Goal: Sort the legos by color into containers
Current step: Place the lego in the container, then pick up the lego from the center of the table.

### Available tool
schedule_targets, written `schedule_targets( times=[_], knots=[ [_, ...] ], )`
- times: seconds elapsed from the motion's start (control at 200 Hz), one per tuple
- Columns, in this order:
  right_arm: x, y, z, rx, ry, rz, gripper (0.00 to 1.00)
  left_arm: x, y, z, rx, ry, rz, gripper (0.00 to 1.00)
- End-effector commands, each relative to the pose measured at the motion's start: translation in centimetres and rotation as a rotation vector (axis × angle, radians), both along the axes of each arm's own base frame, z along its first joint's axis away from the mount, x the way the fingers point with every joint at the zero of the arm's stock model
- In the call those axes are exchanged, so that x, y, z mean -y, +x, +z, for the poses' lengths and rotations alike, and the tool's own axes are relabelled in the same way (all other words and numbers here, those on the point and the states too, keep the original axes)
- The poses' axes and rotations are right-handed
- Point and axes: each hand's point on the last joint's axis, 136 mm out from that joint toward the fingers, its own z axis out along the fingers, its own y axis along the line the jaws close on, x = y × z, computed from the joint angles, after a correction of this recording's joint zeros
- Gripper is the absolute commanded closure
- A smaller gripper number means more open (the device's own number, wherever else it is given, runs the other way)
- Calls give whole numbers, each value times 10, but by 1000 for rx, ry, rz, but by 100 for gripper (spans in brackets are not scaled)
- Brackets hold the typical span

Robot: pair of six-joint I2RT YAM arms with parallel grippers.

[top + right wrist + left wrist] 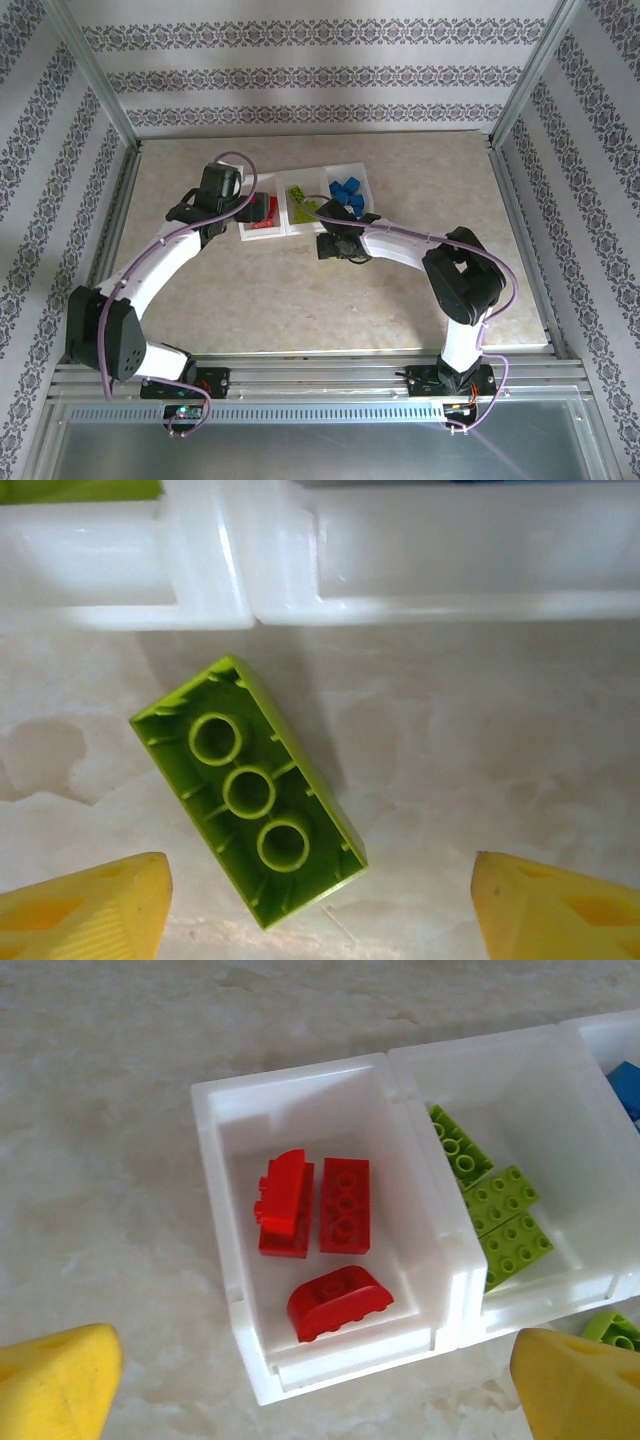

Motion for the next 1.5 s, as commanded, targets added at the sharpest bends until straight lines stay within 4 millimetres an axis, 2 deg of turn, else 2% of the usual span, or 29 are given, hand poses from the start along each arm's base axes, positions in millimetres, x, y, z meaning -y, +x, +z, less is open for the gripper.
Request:
schedule_targets(
  times=[0.0, 0.215, 0.415, 0.695, 0.964, 1.154, 1.369, 1.494],
  knots=[
    [-9, 6, 2, 21, -21, 47, 25, -21, 4, 22, 109, -31, 115, 0],
    [-17, 13, -2, 20, -24, 71, 33, -39, -2, 29, 160, -64, 200, 0],
    [-21, 15, -12, 1, -29, 81, 38, -49, -5, 24, 162, -86, 242, 0],
    [-28, 14, -23, -19, -38, 91, 47, -51, -6, 18, 152, -113, 252, 0],
    [-28, 7, -33, -48, -65, 96, 63, -56, -9, 17, 154, -112, 264, 0],
    [-29, -2, -24, -52, -65, 98, 79, -61, -12, 18, 162, -101, 279, 0],
    [-35, -13, 4, -39, -31, 65, 83, -64, -15, 22, 185, -104, 290, 0],
    [-43, -12, 23, -3, 8, 60, 83, -62, -16, 23, 193, -105, 275, 0]
  ],
)
